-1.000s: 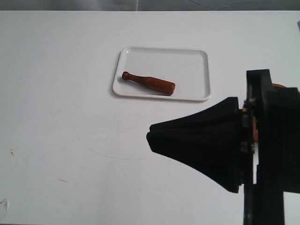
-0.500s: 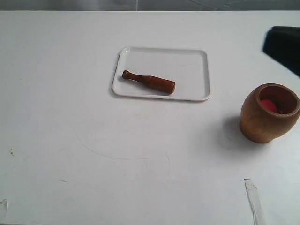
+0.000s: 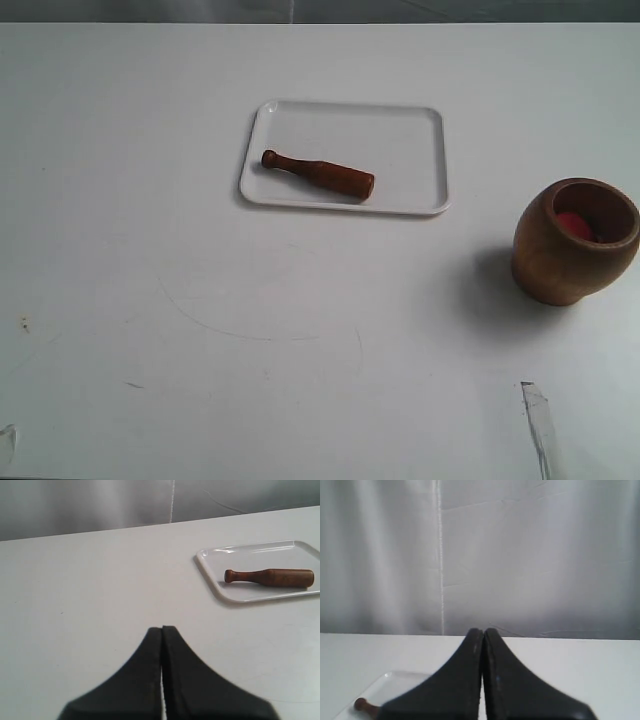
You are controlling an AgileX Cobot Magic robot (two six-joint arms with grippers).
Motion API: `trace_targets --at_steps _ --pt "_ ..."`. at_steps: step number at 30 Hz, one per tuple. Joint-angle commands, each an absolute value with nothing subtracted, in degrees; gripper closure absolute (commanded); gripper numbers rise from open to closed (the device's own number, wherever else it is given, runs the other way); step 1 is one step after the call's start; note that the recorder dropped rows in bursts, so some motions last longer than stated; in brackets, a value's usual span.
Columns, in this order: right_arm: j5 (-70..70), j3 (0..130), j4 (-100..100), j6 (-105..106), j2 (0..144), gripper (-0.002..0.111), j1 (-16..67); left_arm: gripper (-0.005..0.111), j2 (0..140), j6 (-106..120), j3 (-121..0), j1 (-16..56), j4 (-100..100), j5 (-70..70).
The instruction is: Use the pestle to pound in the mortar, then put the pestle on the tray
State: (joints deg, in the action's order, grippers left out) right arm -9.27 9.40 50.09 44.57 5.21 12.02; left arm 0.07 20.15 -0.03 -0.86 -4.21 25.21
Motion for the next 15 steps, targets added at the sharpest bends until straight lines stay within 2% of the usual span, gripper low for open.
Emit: trace_targets --at_steps 1,15 --pt "-8.3 7.9 50.8 44.6 2.4 0.108 8.3 0.107 0.0 19.7 0.0 -0.4 -3.8 25.0" --pt "-8.2 6.8 53.8 44.5 2.3 0.108 8.0 0.107 0.0 19.7 0.0 -0.4 -3.8 25.0"
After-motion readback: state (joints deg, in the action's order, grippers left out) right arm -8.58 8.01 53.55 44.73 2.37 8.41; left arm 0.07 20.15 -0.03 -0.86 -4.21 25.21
